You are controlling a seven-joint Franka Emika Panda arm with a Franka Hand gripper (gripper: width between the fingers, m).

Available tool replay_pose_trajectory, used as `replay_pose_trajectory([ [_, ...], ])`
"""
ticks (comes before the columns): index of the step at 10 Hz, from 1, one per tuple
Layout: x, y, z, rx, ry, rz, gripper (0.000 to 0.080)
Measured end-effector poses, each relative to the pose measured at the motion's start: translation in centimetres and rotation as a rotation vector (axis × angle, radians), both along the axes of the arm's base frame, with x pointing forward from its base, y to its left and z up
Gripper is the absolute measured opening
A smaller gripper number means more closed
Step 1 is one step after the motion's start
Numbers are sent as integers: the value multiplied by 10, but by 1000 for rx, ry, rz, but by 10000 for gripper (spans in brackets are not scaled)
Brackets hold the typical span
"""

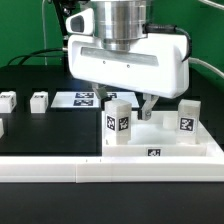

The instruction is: Assemble square table

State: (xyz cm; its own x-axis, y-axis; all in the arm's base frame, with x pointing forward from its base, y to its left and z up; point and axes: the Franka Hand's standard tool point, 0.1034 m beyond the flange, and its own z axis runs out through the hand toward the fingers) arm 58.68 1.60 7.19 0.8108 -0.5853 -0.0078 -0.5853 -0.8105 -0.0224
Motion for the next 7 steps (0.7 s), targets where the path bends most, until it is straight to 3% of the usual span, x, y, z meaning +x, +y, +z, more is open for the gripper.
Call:
replay_pose_trajectory([
  [7, 3, 0, 2, -25, -18, 599, 649],
])
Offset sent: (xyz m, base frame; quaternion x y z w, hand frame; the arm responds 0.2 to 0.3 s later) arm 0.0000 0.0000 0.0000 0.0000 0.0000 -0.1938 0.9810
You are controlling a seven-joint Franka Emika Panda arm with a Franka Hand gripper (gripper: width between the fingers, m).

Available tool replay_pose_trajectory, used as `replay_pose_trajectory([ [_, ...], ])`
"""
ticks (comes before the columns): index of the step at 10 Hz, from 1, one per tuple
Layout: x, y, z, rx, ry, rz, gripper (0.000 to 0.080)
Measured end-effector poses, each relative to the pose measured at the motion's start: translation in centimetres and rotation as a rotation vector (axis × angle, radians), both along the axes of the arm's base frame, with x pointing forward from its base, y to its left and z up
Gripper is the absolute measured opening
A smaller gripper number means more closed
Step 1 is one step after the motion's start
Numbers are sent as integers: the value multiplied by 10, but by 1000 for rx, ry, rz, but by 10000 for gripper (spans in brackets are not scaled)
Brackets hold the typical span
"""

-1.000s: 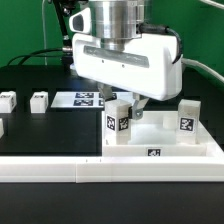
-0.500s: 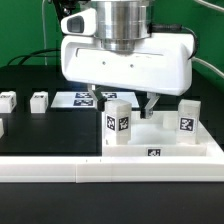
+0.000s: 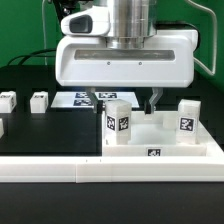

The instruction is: Assemble square table

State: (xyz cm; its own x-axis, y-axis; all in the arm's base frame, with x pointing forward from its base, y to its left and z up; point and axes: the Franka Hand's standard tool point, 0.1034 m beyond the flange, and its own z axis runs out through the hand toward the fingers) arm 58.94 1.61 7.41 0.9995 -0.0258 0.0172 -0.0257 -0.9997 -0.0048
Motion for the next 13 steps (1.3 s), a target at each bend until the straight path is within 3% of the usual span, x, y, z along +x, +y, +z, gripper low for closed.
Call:
replay_pose_trajectory([
  [5, 1, -5, 1, -32, -1, 478, 648],
  [9, 2, -7, 0, -52, 1, 665, 648],
  [11, 2, -8, 0, -52, 2, 663, 411],
  [12, 2, -8, 0, -52, 2, 662, 411],
  [13, 2, -8, 0, -52, 2, 655, 290],
])
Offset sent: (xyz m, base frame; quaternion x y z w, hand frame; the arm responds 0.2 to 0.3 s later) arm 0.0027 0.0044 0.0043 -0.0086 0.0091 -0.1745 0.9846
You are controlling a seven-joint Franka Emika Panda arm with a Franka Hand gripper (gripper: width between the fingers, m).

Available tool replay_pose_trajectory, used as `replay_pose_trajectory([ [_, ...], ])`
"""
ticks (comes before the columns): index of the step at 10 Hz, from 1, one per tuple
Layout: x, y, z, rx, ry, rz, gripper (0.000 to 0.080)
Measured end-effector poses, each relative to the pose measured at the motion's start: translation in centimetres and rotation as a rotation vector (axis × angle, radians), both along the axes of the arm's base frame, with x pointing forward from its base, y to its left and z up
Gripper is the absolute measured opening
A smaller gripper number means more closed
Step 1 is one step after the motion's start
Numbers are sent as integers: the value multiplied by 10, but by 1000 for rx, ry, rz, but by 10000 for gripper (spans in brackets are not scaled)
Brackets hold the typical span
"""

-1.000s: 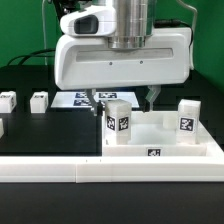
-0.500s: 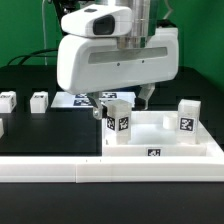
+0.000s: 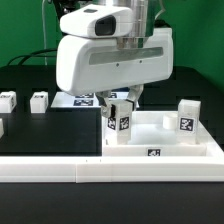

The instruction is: Assemble square table

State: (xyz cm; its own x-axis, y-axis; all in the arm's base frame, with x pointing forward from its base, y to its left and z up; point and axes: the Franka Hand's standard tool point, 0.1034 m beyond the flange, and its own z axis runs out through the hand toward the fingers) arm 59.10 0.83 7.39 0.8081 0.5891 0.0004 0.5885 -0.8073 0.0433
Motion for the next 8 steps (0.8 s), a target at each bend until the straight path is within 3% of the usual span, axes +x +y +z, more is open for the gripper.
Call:
replay_pose_trajectory([
  [4, 0, 0, 0, 4, -5, -143, 290],
  [8, 0, 1, 0, 23, -21, -523, 290],
])
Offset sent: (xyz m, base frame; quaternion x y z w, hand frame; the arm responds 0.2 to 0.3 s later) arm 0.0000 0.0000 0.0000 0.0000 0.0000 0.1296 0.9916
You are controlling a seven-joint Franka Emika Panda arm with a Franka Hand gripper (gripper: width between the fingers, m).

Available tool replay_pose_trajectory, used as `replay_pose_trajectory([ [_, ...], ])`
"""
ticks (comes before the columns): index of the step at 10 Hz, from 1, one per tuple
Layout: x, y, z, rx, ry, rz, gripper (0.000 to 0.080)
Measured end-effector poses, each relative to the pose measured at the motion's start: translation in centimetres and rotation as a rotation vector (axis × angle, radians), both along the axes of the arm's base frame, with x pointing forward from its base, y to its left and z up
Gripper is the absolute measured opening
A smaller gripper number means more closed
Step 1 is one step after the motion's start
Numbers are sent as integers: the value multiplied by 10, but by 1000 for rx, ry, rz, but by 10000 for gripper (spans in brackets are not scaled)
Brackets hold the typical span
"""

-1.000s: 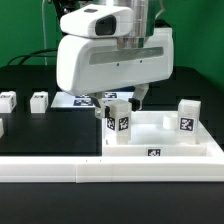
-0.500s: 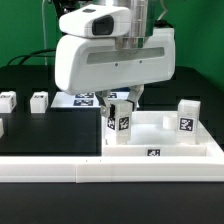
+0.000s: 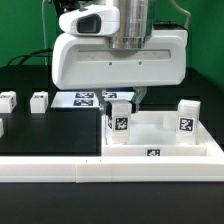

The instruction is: Assemble square table

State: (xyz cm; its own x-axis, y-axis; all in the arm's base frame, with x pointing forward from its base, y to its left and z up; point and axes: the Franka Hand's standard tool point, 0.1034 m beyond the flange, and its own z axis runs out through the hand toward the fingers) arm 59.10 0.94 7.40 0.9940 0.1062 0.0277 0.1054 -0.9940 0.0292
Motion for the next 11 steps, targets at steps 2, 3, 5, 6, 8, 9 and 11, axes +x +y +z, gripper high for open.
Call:
replay_pose_trajectory([
  [2, 0, 0, 0, 11, -8, -245, 291],
  [3, 0, 0, 0, 17, -10, -327, 291],
  [5, 0, 0, 0, 41, -12, -533, 291],
  [6, 0, -1, 0, 51, -13, -634, 291],
  [8, 0, -1, 0, 75, -14, -856, 291],
  [9, 0, -2, 0, 82, -13, -943, 291],
  [11, -1, -1, -1, 81, 7, -1099, 291],
])
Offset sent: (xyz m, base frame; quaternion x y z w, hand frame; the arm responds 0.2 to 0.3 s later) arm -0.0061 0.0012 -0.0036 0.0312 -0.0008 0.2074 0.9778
